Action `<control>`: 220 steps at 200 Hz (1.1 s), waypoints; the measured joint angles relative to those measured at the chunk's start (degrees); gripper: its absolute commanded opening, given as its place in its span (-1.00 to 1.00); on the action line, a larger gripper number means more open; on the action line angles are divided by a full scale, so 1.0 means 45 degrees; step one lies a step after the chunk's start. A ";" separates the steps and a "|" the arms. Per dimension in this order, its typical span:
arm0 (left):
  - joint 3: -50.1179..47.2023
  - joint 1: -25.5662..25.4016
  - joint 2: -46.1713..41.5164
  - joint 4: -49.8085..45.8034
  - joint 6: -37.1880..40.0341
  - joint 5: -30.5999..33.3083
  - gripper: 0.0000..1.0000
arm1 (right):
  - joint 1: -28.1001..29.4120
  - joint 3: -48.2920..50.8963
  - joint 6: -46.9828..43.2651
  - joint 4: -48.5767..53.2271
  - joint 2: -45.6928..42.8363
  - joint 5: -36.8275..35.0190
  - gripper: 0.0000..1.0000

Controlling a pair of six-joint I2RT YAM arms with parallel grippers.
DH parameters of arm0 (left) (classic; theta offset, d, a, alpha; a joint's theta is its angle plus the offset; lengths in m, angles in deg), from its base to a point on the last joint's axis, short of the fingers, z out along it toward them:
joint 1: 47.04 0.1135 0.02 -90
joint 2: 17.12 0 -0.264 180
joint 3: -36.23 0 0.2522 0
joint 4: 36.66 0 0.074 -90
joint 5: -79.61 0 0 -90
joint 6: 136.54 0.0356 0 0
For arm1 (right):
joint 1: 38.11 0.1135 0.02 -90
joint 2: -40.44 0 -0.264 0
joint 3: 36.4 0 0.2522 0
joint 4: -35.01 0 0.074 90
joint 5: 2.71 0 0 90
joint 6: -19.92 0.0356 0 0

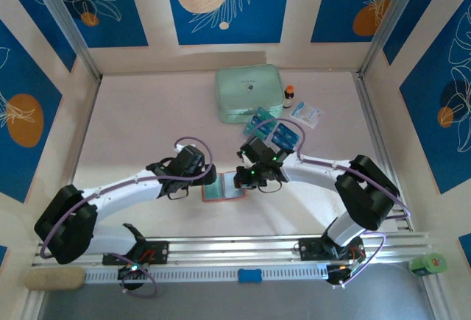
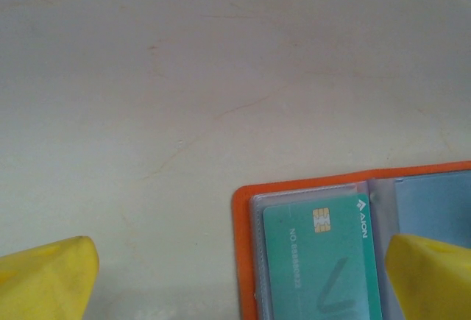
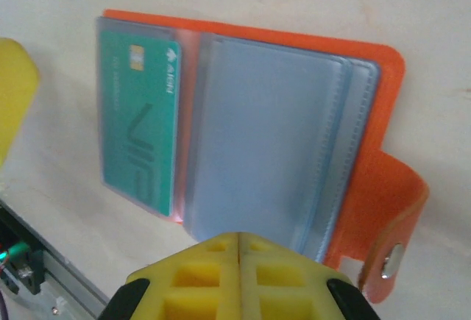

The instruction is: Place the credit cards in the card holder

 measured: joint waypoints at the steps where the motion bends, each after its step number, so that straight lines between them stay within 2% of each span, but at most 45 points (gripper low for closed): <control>1: 0.0000 0.0000 0.0015 0.0029 0.0000 -0.0019 1.00 | 0.0000 0.0005 0.0000 -0.0015 0.0015 0.0005 -0.99; 46: -0.0063 0.0000 0.0335 0.0714 -0.0044 -0.0306 1.00 | -0.0073 0.0573 0.0049 -0.0495 0.0665 -0.0102 -1.00; 220: -0.0860 0.0000 0.1603 0.3988 -0.0486 -0.1889 0.99 | -0.0291 0.0928 0.0194 -0.1375 0.0670 0.0248 -1.00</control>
